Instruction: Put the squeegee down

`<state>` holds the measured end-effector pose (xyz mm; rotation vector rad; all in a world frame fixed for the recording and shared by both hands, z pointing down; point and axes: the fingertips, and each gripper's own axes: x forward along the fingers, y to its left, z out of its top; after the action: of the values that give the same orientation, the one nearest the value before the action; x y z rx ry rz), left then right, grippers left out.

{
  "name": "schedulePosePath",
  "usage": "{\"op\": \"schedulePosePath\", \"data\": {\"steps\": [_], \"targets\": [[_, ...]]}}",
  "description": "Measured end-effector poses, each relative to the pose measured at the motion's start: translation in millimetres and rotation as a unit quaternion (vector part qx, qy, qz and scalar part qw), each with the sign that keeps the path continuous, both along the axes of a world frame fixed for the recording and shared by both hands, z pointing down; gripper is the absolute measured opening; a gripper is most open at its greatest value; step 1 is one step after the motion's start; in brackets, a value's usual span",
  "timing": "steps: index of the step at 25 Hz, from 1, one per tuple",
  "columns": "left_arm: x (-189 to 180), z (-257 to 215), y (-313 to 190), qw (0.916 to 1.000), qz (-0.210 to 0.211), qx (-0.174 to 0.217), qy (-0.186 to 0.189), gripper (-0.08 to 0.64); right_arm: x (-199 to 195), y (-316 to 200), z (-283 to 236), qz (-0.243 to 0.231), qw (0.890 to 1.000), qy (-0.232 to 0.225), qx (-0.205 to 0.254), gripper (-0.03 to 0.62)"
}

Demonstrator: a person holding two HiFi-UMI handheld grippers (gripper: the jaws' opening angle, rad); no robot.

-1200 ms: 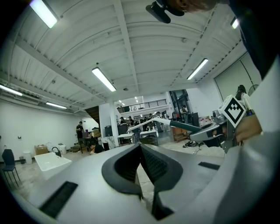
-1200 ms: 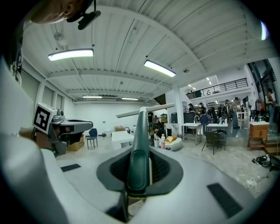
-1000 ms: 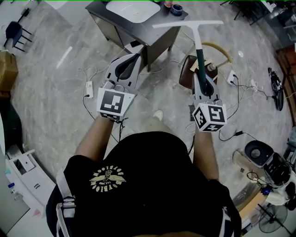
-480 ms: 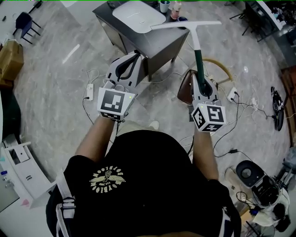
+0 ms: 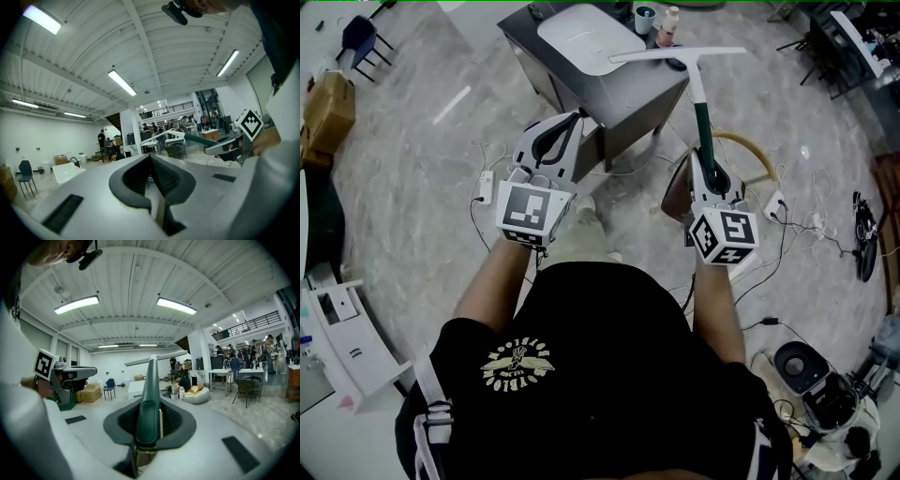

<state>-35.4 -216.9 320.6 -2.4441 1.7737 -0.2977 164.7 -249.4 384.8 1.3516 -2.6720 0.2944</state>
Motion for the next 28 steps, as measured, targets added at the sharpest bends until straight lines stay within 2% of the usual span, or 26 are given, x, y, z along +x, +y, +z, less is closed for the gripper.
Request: {"op": "schedulePosePath", "data": {"steps": [12, 28], "targets": [[-26.4, 7.7, -73.6, 0.9999, 0.011, -0.007, -0.001, 0.023, -26.7, -67.0, 10.7, 0.012, 1.0, 0.004, -0.009, 0.069], [-60.3, 31.4, -182.1, 0.999, 0.034, -0.028, -0.006, 0.023, -65.3, -161.3, 64.0, 0.034, 0.998, 0.027, -0.043, 0.069]]}}
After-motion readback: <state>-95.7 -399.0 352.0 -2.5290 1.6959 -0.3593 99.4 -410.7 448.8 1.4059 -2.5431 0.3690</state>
